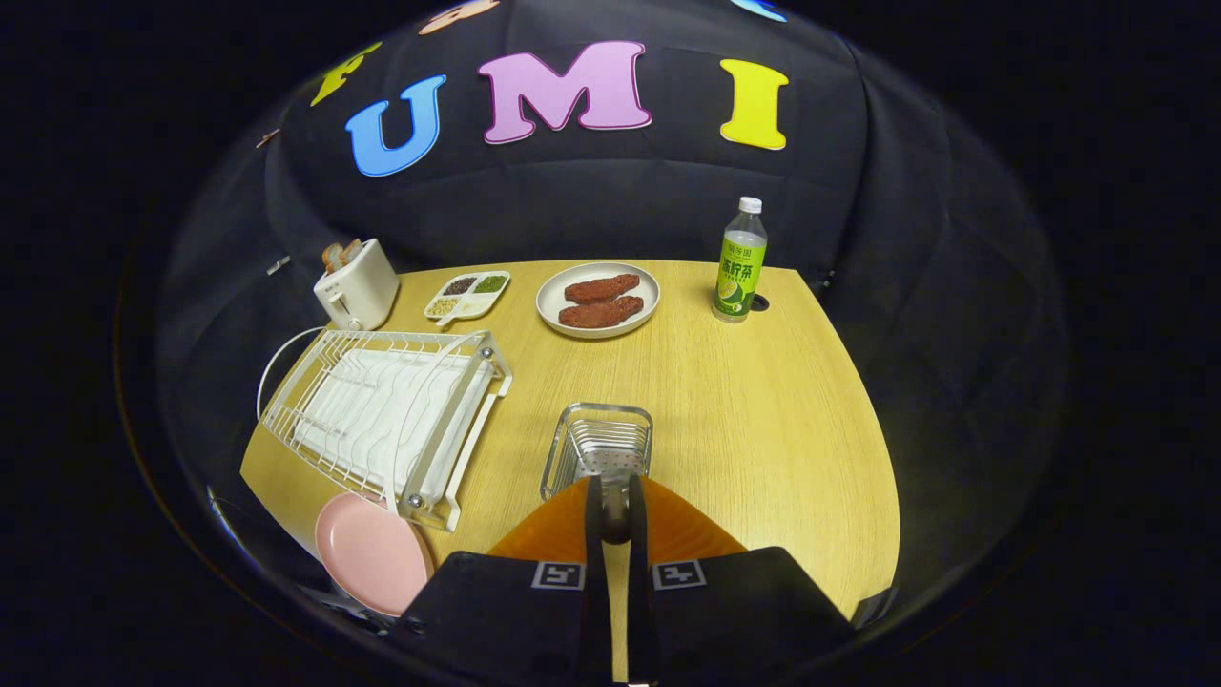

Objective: Take the plate from the dish rack, then take the spoon from the basket and place it into the plate.

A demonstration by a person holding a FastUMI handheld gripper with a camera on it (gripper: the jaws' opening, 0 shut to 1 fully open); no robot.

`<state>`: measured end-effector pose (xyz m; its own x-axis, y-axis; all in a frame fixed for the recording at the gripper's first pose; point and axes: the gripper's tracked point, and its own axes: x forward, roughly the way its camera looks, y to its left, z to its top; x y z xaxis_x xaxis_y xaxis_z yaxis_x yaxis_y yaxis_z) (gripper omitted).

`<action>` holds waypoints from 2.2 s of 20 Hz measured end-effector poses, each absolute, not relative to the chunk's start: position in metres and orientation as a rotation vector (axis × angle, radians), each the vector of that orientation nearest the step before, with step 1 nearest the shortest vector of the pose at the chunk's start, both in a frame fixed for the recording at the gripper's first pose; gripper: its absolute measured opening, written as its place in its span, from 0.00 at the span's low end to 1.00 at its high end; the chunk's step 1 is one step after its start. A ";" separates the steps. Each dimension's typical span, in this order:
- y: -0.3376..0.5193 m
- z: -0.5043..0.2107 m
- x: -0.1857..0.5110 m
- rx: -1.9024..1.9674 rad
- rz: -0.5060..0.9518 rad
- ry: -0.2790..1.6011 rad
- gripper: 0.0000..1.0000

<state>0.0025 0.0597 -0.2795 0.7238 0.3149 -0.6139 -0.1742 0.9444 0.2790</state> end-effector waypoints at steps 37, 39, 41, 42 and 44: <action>0.317 -0.227 -0.139 0.117 0.953 0.606 0.11; 0.324 -0.235 -0.143 0.093 0.966 0.614 0.11; 0.330 -0.233 -0.146 0.085 0.981 0.604 0.11; 0.330 -0.232 -0.147 0.083 0.984 0.598 0.11; 0.328 -0.236 -0.149 0.082 0.987 0.610 0.11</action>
